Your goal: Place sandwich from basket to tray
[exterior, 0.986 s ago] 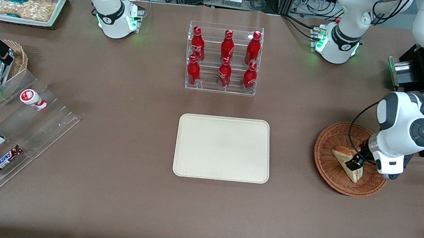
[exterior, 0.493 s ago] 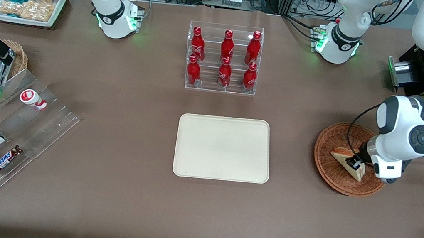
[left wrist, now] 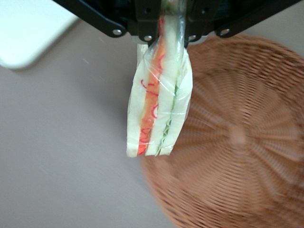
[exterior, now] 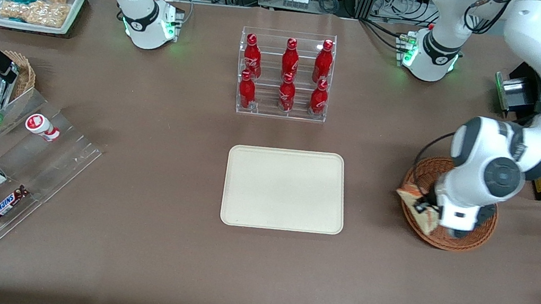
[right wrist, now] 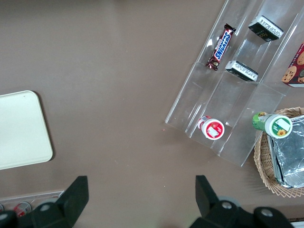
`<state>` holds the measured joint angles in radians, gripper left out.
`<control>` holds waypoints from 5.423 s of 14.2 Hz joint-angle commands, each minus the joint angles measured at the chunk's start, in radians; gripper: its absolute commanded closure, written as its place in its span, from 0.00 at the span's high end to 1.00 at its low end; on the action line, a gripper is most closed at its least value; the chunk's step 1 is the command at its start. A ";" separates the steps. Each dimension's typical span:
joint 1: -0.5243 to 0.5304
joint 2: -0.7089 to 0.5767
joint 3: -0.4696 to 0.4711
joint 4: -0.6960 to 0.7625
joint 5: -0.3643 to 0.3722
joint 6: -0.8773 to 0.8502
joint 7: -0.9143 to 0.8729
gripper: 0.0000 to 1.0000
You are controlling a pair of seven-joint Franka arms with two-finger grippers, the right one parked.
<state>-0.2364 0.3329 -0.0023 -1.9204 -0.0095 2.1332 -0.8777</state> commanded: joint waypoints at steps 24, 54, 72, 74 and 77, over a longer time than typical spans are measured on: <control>-0.448 0.408 -0.053 0.452 -0.001 0.097 0.025 0.31; 0.081 -0.308 0.070 0.144 -0.012 -0.430 0.746 1.00; 0.267 -0.295 -0.061 0.380 -0.010 -0.578 0.858 1.00; 0.267 -0.296 -0.058 0.379 -0.012 -0.579 0.853 1.00; 0.269 -0.295 -0.056 0.377 -0.010 -0.579 0.853 1.00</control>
<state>0.0345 0.0237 -0.0617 -1.5730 -0.0242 1.5810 -0.0105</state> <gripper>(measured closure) 0.000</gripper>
